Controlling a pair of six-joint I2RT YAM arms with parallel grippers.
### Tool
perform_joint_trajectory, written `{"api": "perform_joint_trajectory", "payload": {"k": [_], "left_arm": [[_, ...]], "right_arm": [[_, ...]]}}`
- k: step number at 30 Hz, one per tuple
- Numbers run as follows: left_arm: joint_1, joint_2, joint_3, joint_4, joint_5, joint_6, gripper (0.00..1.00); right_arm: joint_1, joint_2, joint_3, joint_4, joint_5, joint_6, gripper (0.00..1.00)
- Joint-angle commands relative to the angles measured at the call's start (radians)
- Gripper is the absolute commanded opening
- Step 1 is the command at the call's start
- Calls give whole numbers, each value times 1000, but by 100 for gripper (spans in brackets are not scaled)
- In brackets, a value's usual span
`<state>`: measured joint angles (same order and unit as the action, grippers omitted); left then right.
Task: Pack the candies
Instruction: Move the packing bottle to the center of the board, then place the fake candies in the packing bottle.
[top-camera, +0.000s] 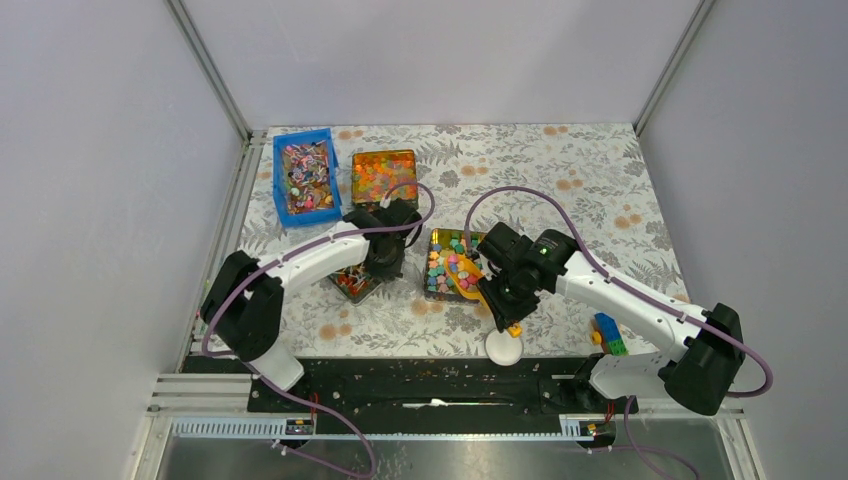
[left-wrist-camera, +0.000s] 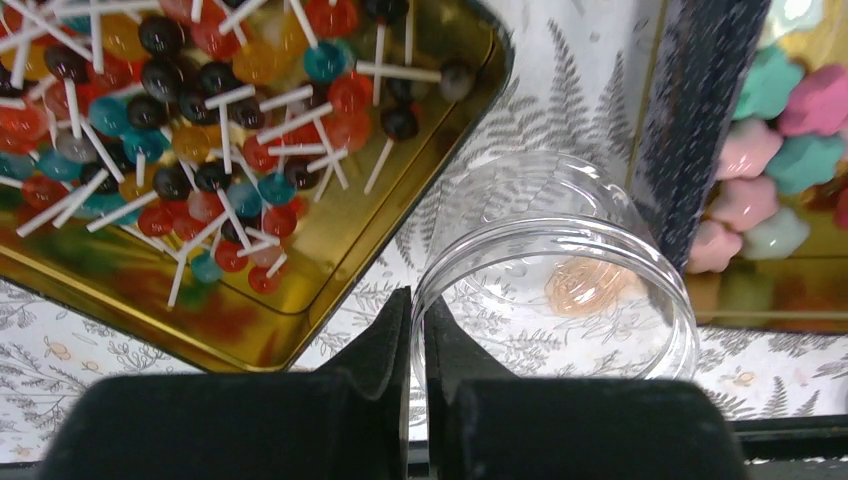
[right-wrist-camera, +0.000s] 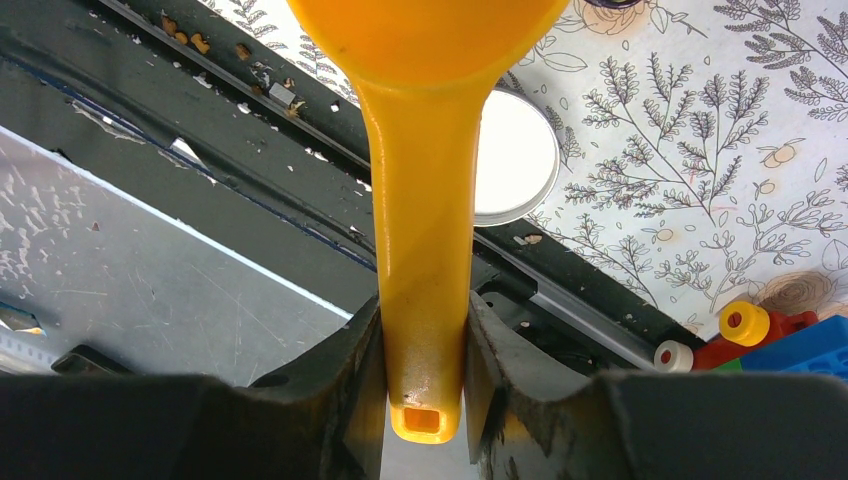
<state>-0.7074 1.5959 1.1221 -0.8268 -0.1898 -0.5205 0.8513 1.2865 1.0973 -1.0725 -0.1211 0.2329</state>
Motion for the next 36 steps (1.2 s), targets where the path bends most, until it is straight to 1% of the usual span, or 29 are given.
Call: {"api": "perform_joint_trajectory", "payload": {"k": [1,3,5,6,8,10,11,17,21,24,29,31,32,34,35,36], "left_arm": [[11,56,101,0,-39,24,0],[15,81,126,1,-33,24,4],[21,95,142,7,-17,22,11],[24,97,147,10,-15,19,17],[31,94,150,16,-4,9,33],[42,79,141,24,8,3,45],[48,70,130,29,17,2,49],[98,-48,51,85,87,16,61],[151,-152,-14,134,157,23,63],[194,-232,-57,160,185,24,68],[303,-361,-114,178,269,15,79],[353,-404,-137,184,307,10,85],[378,-425,-146,188,323,8,87],[430,-467,-165,196,353,-4,96],[455,-490,-175,204,371,-8,99],[481,-510,-185,216,389,-11,99]], "right_arm": [[11,-20,30,-7,15,10,0],[11,-24,26,-7,17,13,0],[11,-26,23,-7,17,16,0],[11,-28,23,-7,17,16,0],[11,-30,22,-6,17,18,0],[11,-26,23,-6,17,16,0],[11,-25,25,-7,17,15,0],[10,-4,46,-6,14,1,0],[11,21,68,-7,10,-19,0],[11,45,89,-6,1,-41,0],[10,105,145,-19,-15,-89,0],[11,128,168,-19,-26,-103,0],[11,141,179,-20,-33,-112,0],[11,167,203,-24,-44,-126,0],[11,179,214,-25,-47,-133,0],[11,193,226,-26,-52,-138,0]]}}
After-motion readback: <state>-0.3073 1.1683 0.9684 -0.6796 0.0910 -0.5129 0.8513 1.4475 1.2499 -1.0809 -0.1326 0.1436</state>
